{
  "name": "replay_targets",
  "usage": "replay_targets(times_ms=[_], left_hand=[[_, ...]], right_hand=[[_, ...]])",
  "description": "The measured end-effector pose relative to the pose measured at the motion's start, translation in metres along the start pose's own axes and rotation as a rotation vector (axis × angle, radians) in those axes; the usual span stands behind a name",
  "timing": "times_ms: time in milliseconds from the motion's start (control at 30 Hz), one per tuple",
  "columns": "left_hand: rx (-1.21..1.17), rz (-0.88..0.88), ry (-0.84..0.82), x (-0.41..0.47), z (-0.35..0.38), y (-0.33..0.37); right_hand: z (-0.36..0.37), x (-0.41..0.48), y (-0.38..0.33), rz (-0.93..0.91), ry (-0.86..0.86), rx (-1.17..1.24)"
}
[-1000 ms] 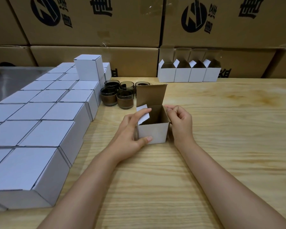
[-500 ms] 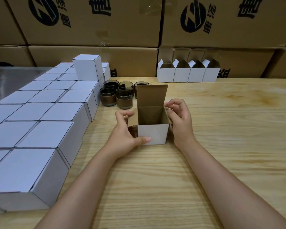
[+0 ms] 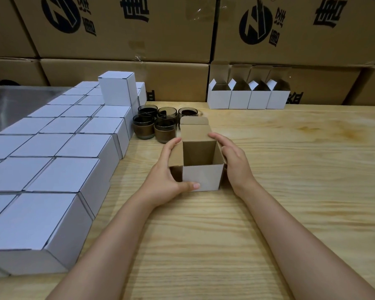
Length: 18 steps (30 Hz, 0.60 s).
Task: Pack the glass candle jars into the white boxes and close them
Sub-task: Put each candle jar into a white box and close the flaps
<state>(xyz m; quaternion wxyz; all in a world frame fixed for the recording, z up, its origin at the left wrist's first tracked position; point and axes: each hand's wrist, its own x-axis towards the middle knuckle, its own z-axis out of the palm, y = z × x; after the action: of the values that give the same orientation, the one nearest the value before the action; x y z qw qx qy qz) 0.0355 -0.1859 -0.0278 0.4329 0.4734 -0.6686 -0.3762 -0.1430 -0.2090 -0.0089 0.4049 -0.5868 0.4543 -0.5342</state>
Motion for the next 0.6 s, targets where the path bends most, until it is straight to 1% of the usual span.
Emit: replay_targets(times_ms=[200,300,367,400,433,467,500,533,567,600], left_hand=[[0.006,0.022,-0.015,0.0,0.0,-0.001],[-0.003,0.034,-0.032,0.0,0.0,-0.001],[0.016,0.038,-0.035,0.001,0.0,-0.001],[0.022,0.045,-0.036,0.0,0.0,-0.001],[0.025,0.048,-0.037,0.0,0.0,-0.002],[0.023,0.048,-0.039,0.0,0.0,-0.002],[0.019,0.046,-0.041,0.0,0.0,-0.003],[0.012,0.044,-0.043,0.0,0.0,-0.003],[0.003,0.044,-0.044,0.001,0.001,-0.004],[-0.005,0.048,-0.043,0.001,0.001,-0.004]], right_hand=[[-0.006,0.001,0.003,-0.012,-0.025,-0.067],[-0.016,0.002,-0.008,0.043,-0.132,-0.137],[-0.027,0.005,-0.024,0.09,-0.227,-0.262],[-0.031,0.006,-0.033,0.103,-0.26,-0.367],[-0.034,0.007,-0.041,0.091,-0.273,-0.526],[-0.033,0.009,-0.049,0.049,-0.25,-0.716],[-0.028,0.013,-0.058,-0.031,-0.178,-0.872],[-0.017,0.017,-0.068,-0.143,-0.079,-0.943],[-0.002,0.023,-0.079,-0.235,0.0,-0.938],[0.014,0.032,-0.086,-0.279,0.027,-0.904]])
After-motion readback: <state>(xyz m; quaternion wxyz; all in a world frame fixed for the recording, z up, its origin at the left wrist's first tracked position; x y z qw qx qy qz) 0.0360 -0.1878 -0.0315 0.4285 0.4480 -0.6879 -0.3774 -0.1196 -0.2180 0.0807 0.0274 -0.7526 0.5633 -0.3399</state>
